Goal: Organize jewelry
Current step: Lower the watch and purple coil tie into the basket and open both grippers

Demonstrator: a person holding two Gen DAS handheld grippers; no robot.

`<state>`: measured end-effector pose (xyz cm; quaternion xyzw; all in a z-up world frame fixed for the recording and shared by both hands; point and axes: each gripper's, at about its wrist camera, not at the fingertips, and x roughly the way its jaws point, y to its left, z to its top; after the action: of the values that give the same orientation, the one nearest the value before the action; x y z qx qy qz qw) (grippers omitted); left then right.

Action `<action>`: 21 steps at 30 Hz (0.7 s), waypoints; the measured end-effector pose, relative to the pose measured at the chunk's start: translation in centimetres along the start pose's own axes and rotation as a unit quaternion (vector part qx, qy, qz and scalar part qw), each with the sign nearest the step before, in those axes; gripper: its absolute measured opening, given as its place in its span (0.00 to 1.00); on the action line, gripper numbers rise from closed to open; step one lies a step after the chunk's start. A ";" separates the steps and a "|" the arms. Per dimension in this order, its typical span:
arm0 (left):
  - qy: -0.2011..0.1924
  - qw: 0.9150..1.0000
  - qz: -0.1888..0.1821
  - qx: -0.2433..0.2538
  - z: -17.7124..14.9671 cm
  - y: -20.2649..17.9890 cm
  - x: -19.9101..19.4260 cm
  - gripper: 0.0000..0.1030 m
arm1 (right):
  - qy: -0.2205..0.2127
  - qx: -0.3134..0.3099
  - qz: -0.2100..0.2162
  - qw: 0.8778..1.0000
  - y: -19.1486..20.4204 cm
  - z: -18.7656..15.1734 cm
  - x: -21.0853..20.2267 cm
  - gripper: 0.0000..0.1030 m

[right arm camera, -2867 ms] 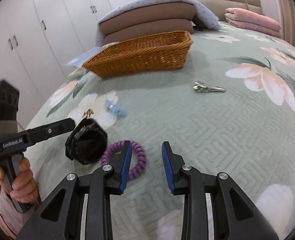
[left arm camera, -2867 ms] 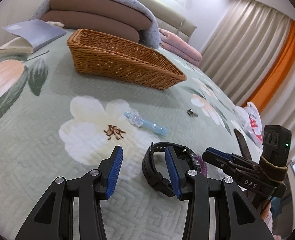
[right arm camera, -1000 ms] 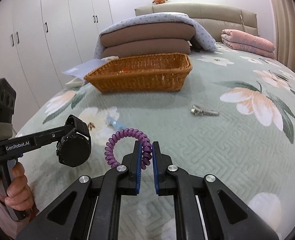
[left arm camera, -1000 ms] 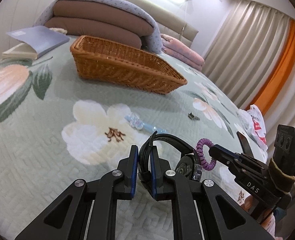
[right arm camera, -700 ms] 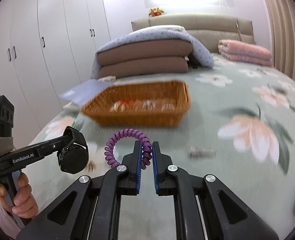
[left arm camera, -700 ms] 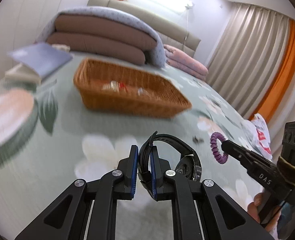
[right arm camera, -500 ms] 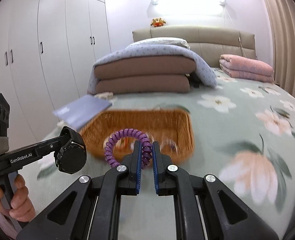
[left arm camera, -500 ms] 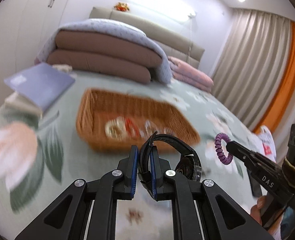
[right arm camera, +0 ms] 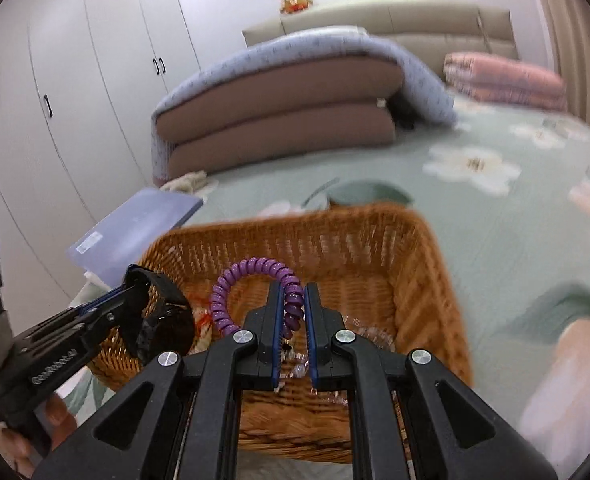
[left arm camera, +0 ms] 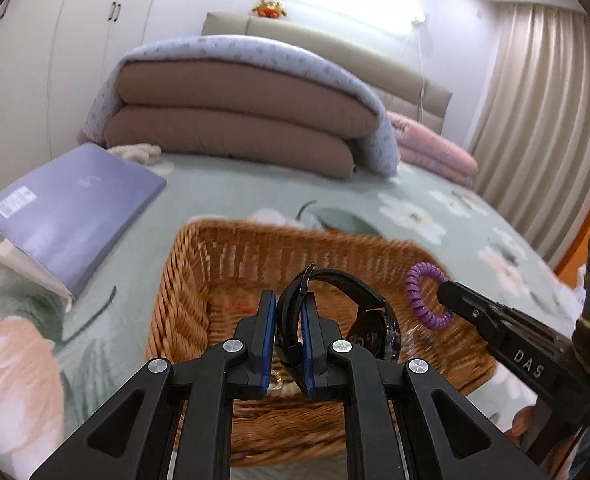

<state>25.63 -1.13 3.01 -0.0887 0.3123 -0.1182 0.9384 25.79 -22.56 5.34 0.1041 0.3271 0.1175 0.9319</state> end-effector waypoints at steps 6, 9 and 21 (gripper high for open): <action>0.018 1.000 0.001 0.005 -0.6 0.0 1.3 0.12 | 0.010 -0.017 -0.027 0.999 0.3 -0.4 0.6 0.11; 0.018 1.000 0.004 0.008 -0.7 -0.2 1.3 0.12 | 0.015 -0.033 -0.042 0.998 0.9 -0.7 1.1 0.12; -0.014 1.000 -0.023 0.015 -0.7 -0.8 -0.4 0.25 | 0.015 -0.026 -0.022 0.999 0.6 -0.8 0.8 0.13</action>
<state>24.73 -1.85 2.88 -0.0833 0.2954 -0.1436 0.9408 25.79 -21.69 4.47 0.0707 0.3401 0.1068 0.9316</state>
